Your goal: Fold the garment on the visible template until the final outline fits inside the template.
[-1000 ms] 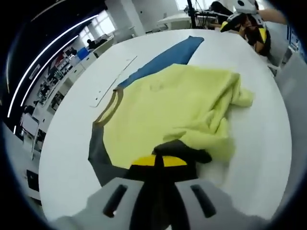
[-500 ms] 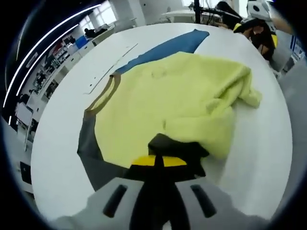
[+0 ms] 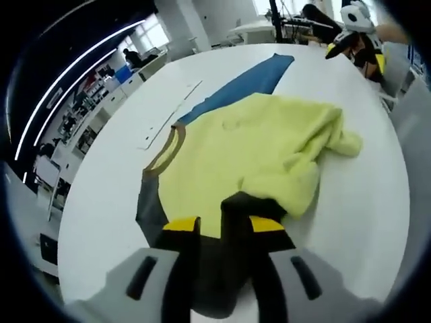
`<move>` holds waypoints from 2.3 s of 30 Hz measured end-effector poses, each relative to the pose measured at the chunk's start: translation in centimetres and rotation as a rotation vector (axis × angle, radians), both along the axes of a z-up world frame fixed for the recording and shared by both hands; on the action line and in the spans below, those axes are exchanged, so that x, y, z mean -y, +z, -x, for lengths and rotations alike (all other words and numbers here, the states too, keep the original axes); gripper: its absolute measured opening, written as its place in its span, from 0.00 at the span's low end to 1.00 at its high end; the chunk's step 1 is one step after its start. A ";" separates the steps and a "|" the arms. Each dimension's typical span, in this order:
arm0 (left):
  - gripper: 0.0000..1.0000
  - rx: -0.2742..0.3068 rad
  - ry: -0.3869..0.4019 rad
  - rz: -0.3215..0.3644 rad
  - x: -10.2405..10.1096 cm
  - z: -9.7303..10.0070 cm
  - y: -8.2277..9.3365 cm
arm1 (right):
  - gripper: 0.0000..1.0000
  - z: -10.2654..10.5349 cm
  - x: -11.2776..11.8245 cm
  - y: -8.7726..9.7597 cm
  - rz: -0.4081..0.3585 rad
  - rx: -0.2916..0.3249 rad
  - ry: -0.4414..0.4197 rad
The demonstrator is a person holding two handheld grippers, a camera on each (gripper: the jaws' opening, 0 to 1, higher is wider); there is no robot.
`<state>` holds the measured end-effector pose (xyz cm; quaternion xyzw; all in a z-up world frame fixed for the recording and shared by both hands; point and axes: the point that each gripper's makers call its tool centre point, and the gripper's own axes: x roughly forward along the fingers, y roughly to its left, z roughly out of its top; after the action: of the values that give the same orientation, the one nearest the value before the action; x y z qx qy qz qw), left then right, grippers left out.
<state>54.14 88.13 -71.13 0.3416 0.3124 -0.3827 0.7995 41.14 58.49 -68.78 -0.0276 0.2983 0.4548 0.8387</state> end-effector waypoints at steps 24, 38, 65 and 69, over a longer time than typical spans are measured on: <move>0.13 0.046 -0.020 0.003 1.4 2.7 -1.0 | 0.91 0.9 -0.4 -0.4 -0.011 -0.023 0.007; 0.10 0.035 -0.034 0.050 3.1 3.0 -1.2 | 0.90 0.9 -0.3 -0.9 -0.004 -0.035 0.006; 0.00 0.012 0.088 0.068 3.1 0.8 -2.9 | 0.92 1.6 -0.4 -1.3 -0.026 -0.053 -0.018; 0.00 0.024 0.100 0.085 2.7 1.0 -2.0 | 0.91 1.8 -0.5 -1.4 -0.030 -0.058 -0.018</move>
<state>53.10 85.45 -73.12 0.2957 0.3030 -0.3512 0.8351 39.38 59.03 -70.15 0.0010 0.3159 0.4524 0.8340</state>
